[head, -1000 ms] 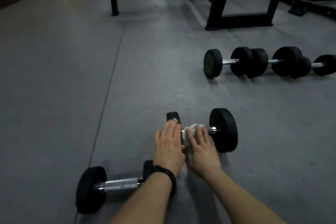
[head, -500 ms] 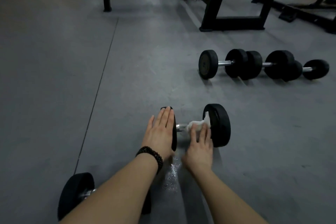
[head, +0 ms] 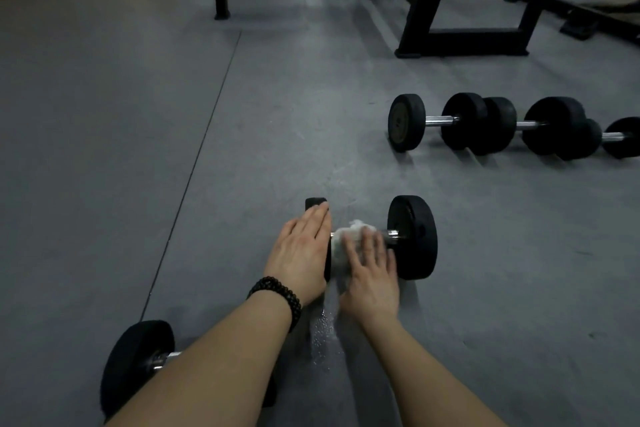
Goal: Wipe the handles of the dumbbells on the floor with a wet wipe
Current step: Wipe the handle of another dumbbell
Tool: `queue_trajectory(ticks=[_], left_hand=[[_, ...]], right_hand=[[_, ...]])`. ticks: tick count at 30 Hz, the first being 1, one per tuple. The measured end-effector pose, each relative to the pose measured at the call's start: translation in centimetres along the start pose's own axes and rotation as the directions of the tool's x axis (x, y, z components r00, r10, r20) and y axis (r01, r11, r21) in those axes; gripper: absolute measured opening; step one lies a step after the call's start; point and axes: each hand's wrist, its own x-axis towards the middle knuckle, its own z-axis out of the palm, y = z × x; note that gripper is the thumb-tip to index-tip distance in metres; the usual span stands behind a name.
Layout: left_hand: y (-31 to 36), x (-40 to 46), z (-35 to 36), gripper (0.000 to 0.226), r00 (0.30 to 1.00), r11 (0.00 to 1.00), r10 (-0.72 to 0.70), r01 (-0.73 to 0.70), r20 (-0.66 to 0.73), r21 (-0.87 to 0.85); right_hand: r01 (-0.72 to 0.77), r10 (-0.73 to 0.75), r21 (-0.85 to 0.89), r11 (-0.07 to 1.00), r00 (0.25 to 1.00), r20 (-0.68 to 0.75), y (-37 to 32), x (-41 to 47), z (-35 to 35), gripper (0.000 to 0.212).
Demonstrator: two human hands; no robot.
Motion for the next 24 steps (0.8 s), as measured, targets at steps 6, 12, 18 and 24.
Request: queue_trajectory(ticks=[6,12,18,24], left_hand=[[0.0,0.4,-0.2,0.101,0.993,0.993,-0.114,0.115,0.041,-0.024],[0.6,0.1,-0.1,0.101,0.989,0.988,-0.146,0.146,0.002,-0.043],[0.9,0.9,0.1,0.097,0.987,0.986,-0.16,0.16,0.023,-0.046],[0.2,1.7,-0.5,0.103,0.983,0.985,-0.17,0.172,0.065,-0.023]], right_hand=[[0.098,-0.098,0.002,0.995,0.995,-0.004,-2.0,0.1,-0.2,0.109],[-0.163,0.171,0.129,0.978,0.983,-0.061,-0.7,1.1,-0.5,0.11],[0.041,-0.041,0.002,0.999,0.999,-0.017,0.3,0.7,0.0,0.105],[0.061,-0.062,0.015,0.998,0.998,0.03,-1.6,0.9,-0.5,0.103]])
